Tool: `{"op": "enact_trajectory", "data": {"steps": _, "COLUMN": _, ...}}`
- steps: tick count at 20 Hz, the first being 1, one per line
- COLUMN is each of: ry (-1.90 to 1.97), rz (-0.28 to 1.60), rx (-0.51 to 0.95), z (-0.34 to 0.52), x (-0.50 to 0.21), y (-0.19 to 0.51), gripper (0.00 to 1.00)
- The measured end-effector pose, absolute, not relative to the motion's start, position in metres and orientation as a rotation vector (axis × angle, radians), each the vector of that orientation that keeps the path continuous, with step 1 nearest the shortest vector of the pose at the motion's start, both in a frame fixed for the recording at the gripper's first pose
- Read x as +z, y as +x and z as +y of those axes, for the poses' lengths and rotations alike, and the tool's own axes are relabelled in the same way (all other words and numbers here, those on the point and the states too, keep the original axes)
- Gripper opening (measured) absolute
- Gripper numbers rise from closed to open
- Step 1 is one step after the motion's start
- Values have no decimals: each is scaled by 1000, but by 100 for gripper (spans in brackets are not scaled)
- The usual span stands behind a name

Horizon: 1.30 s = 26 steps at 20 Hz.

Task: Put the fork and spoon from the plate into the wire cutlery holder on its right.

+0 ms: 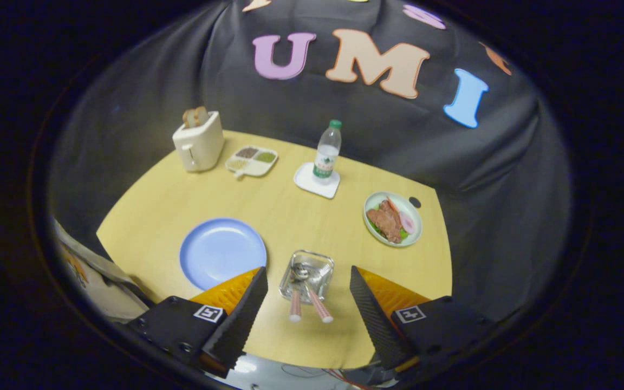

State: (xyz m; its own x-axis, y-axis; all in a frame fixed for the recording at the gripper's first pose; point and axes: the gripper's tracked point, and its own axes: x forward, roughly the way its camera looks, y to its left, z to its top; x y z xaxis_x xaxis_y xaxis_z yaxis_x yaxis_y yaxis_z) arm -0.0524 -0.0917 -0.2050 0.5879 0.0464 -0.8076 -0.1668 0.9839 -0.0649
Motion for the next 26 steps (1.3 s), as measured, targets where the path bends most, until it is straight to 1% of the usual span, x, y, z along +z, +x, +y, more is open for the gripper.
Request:
{"op": "enact_trajectory", "data": {"steps": 5, "ry": 13, "rz": 657, "rx": 42, "z": -61, "x": -159, "y": -39, "gripper": 97}}
{"op": "enact_trajectory", "data": {"steps": 11, "ry": 50, "rz": 360, "rx": -52, "z": -50, "x": -106, "y": -27, "gripper": 97}}
{"op": "enact_trajectory", "data": {"steps": 14, "ry": 45, "rz": 253, "rx": -99, "z": -55, "x": -83, "y": -25, "gripper": 97}}
{"op": "enact_trajectory", "data": {"steps": 21, "ry": 60, "rz": 168, "rx": -118, "z": -57, "x": -53, "y": -24, "gripper": 97}}
{"op": "enact_trajectory", "data": {"steps": 26, "ry": 49, "rz": 164, "rx": -105, "z": -58, "x": -52, "y": -21, "gripper": 98}}
